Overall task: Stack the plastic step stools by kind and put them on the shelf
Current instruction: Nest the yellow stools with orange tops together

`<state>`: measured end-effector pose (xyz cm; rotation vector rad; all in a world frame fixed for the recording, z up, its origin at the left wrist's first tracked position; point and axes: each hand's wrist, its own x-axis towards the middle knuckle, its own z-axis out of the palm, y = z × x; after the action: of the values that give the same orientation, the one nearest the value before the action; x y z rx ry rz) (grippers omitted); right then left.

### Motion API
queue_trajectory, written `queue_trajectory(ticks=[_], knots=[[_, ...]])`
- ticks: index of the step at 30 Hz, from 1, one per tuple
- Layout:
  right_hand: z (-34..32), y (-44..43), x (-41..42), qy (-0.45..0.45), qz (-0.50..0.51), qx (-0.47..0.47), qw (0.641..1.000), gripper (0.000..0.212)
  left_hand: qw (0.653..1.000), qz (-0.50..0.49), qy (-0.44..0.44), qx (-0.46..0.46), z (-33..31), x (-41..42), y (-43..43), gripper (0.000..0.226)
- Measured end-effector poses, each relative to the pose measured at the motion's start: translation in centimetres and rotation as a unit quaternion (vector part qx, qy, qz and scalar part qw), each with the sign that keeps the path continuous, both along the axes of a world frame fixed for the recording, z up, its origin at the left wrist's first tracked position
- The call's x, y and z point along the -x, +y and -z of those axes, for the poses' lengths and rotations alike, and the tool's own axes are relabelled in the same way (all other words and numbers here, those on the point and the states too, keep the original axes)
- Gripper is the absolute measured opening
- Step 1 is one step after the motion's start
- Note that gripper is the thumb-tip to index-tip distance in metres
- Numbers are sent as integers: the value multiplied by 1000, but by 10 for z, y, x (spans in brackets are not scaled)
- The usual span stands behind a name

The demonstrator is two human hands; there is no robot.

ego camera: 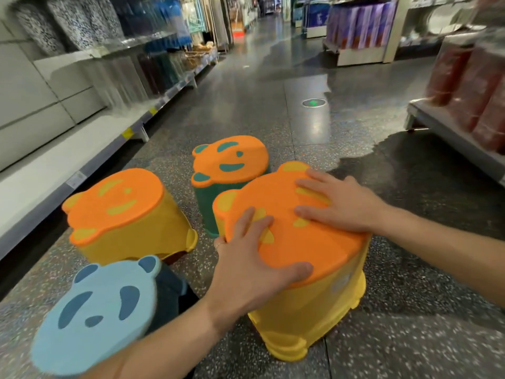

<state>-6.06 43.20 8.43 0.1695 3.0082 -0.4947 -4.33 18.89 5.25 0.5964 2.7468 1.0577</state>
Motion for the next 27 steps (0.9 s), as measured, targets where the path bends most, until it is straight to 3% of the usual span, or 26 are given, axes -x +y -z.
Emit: queue_trajectory(ticks=[5, 10, 15, 20, 25, 27], knots=[[20, 2, 3, 0, 6, -11, 1000, 80, 1000, 24, -3, 9, 20, 10, -3, 114], [29, 8, 12, 0, 79, 34, 996, 100, 998, 54, 4, -35, 20, 55, -3, 105], [23, -7, 3, -17, 103, 11, 994, 88, 995, 95, 5, -16, 23, 87, -8, 97], [6, -57, 3, 97, -23, -122, 988, 79, 988, 139, 2, 62, 8, 93, -16, 99], [-4, -135, 28, 110, -144, -54, 982, 76, 973, 153, 74, 154, -29, 107, -72, 85], [-8, -162, 45, 93, -192, -47, 976, 77, 962, 130, 87, 225, -38, 118, -109, 92]])
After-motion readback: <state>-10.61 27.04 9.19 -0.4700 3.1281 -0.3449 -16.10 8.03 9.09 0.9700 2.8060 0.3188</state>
